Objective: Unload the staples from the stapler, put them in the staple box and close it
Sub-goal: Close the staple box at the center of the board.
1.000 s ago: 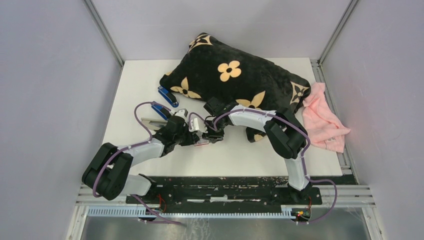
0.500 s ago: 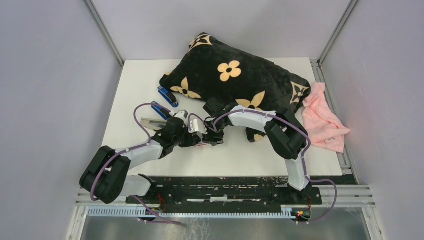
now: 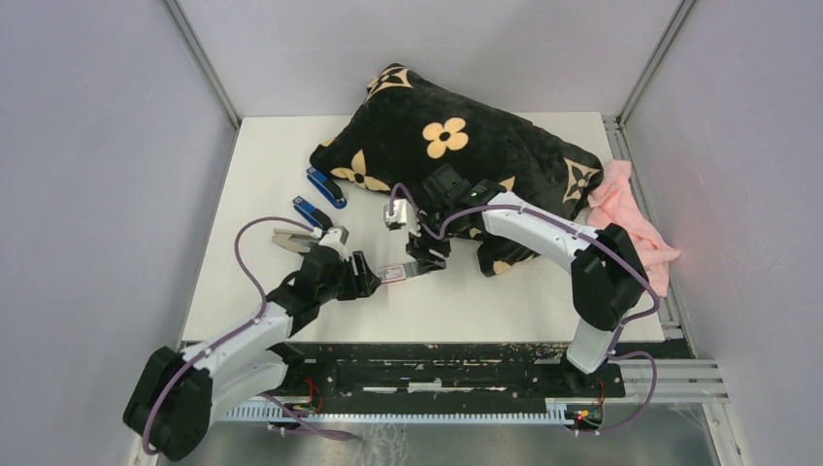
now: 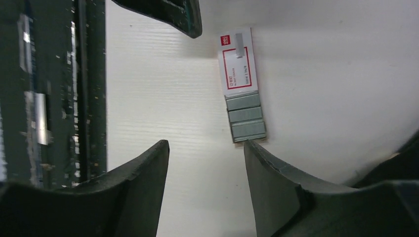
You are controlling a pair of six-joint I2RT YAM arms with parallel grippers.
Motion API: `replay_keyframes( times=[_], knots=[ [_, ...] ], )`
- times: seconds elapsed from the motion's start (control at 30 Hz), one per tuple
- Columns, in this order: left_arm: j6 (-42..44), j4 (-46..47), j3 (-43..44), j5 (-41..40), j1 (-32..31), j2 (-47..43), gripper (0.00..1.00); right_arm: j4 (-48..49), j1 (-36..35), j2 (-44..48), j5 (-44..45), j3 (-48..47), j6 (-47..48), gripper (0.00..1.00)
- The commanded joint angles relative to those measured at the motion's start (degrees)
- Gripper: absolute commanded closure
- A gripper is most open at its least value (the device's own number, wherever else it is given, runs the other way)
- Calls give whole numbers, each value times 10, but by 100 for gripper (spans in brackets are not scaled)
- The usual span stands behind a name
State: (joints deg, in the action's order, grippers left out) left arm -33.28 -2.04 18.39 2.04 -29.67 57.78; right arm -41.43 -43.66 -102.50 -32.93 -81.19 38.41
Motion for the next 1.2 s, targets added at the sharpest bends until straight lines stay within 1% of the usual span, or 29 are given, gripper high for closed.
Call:
replay_keyframes(
  times=[0.0, 0.07, 0.13, 0.27, 0.33, 0.43, 0.5, 0.63, 0.8, 0.87, 0.97, 1.17],
  knots=[
    [25, 12, -26, 4, -1, -112, 27, 36, 58, 30, -119, 52, -175, 39],
    [22, 26, -51, 7, -2, -166, 21, 93, 82, 39, -136, 92, -255, 40],
    [18, 48, -74, 15, -1, -212, 15, 145, 95, 41, -126, 121, -304, 44],
    [-5, 81, -112, 9, -1, -273, 6, 156, 98, 12, -87, 121, -321, 52],
    [-11, 77, -122, -6, -2, -290, 6, 158, 99, -2, -61, 121, -325, 57],
    [-24, 72, -131, -26, -1, -297, 6, 170, 104, -17, -26, 120, -335, 67],
    [-33, 69, -132, -42, -2, -285, 7, 175, 106, -30, -14, 118, -342, 71],
    [-38, 58, -121, -63, -2, -237, 10, 183, 108, -50, 7, 114, -353, 72],
    [-43, 86, -111, -57, -1, -171, 21, 195, 109, -67, 27, 106, -367, 72],
    [-43, 96, -107, -51, -2, -148, 24, 201, 108, -72, 28, 106, -373, 75],
    [-42, 105, -102, -50, -2, -124, 26, 202, 109, -84, 27, 99, -377, 78],
    [-44, 109, -91, -57, -1, -91, 25, 213, 108, -107, -20, 95, -397, 77]
  ],
)
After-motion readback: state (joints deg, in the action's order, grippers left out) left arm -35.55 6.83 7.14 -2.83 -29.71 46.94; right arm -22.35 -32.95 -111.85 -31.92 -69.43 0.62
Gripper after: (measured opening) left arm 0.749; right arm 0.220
